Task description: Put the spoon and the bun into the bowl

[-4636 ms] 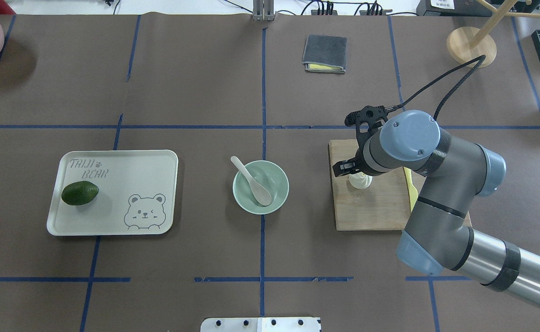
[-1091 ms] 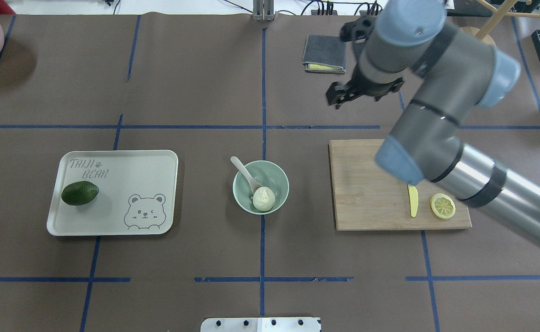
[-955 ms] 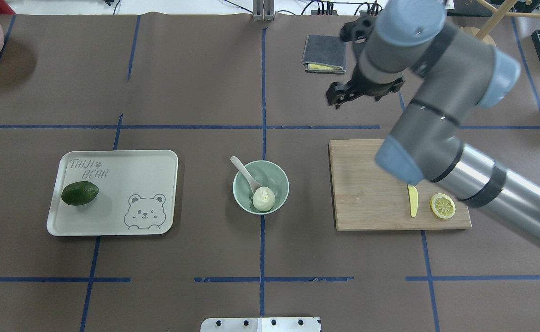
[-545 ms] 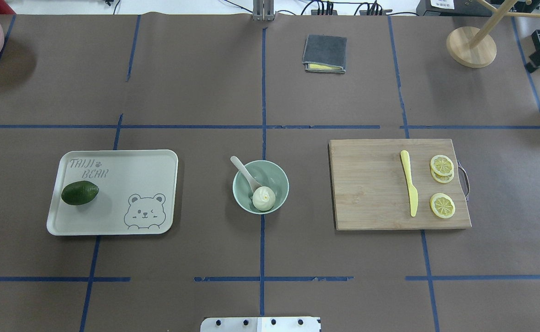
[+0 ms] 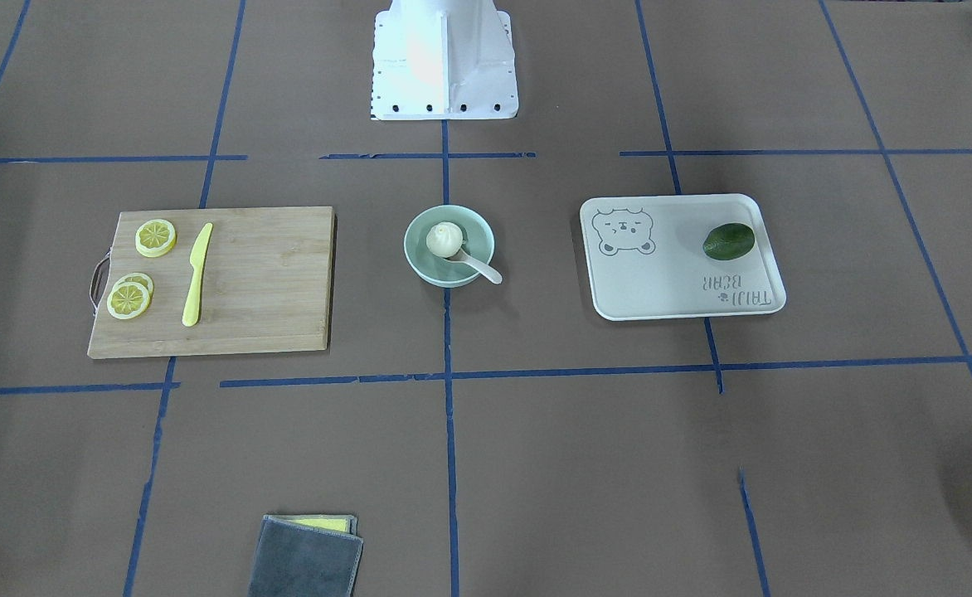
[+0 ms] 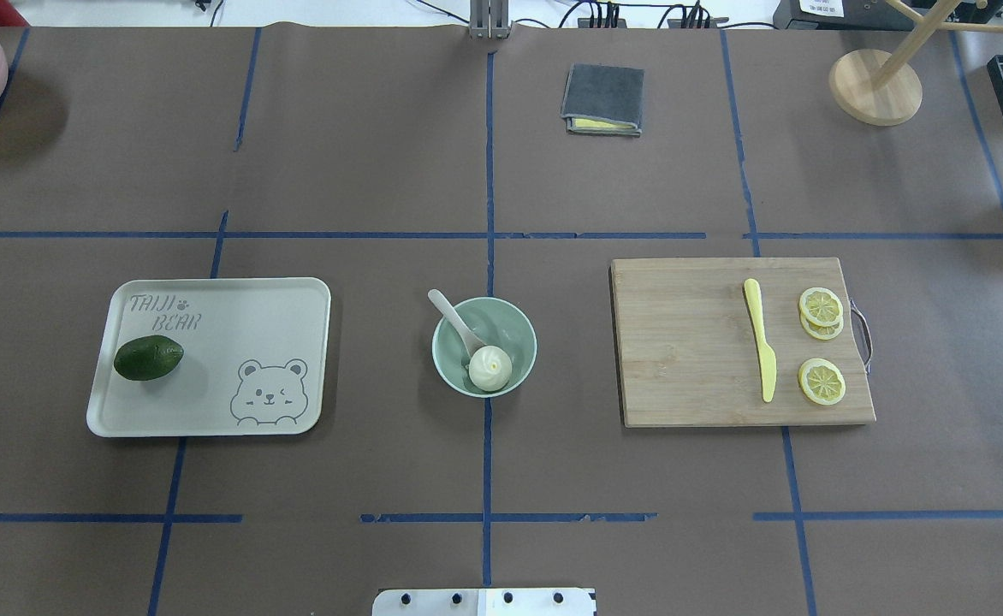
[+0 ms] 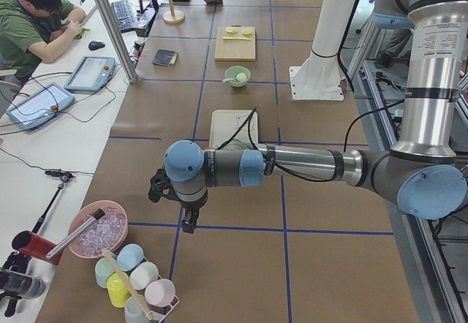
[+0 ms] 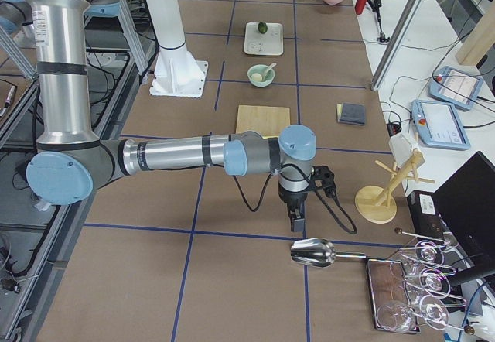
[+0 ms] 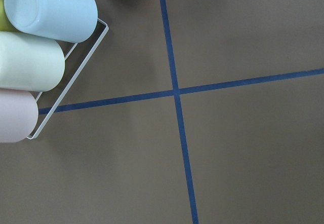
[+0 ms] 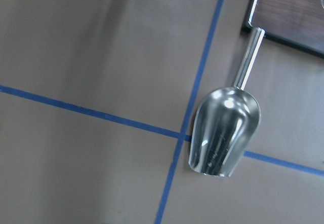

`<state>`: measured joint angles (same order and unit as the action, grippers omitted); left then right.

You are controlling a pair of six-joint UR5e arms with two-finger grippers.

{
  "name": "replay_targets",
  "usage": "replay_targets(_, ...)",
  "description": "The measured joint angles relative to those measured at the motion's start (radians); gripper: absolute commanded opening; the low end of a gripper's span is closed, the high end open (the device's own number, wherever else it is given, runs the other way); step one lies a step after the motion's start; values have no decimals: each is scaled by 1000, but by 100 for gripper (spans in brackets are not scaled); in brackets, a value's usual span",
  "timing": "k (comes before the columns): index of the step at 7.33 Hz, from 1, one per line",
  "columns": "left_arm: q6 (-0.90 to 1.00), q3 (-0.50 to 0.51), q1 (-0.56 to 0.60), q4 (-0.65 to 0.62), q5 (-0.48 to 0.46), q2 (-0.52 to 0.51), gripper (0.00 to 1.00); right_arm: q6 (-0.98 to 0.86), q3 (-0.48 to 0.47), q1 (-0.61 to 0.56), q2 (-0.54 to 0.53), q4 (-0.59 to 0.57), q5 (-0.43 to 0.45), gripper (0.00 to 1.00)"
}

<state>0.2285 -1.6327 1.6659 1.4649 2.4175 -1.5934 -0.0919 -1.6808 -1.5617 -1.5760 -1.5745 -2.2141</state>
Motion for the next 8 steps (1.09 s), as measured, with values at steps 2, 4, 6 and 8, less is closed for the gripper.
replay_targets(2, 1, 0, 0, -1, -1, 6, 100, 1, 19, -16, -32, 7, -38, 100)
replay_targets(4, 2, 1, -5, 0, -2, 8, 100, 3, 24, -18, -43, 8, -75, 100)
replay_targets(6, 2, 6, -24, -1, -2, 14, 100, 3, 25, -18, -45, 8, -82, 100)
replay_targets(8, 2, 7, -34, 0, -2, 23, 100, 3, 26, -18, -46, 8, -91, 100)
